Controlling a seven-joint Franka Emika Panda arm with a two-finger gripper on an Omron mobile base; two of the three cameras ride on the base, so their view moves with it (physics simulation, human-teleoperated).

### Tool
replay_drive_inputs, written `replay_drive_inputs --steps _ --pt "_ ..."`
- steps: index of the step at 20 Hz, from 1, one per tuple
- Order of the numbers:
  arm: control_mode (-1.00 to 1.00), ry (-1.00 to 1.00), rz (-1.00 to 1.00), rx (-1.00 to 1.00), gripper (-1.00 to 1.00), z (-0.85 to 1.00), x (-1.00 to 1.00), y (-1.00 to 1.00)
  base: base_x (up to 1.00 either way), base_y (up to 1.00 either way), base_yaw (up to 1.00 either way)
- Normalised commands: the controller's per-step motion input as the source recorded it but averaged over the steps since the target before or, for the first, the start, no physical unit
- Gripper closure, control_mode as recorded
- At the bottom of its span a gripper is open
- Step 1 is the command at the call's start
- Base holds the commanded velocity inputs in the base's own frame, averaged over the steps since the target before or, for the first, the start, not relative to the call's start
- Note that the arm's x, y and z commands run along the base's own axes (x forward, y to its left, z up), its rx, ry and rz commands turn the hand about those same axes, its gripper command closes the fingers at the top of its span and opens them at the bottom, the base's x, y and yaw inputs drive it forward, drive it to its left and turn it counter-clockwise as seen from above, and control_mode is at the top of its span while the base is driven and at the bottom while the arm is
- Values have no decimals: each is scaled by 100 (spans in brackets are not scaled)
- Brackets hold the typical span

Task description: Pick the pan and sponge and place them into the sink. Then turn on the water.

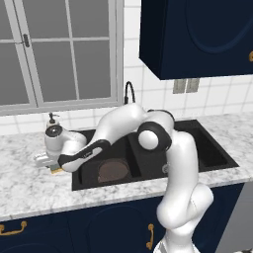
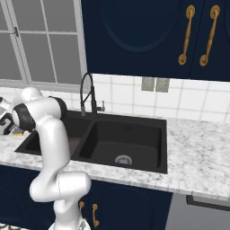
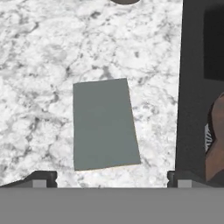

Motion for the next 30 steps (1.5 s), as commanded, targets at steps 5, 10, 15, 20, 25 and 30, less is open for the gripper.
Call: replay_drive_inputs --steps 5,10,15,20,25,30 --pt "-100 0 7 -1 -100 -33 31 4 0 0 0" --pt "-100 -1 5 -4 -100 -29 17 19 0 0 0" --pt "-100 -3 4 0 -100 -24 11 15 0 0 0" --pt "-100 0 3 0 100 -36 6 2 0 0 0" --pt "-100 -2 1 0 100 -23 1 0 0 0 0" --pt "-100 -10 3 0 100 -2 0 0 0 0 0"
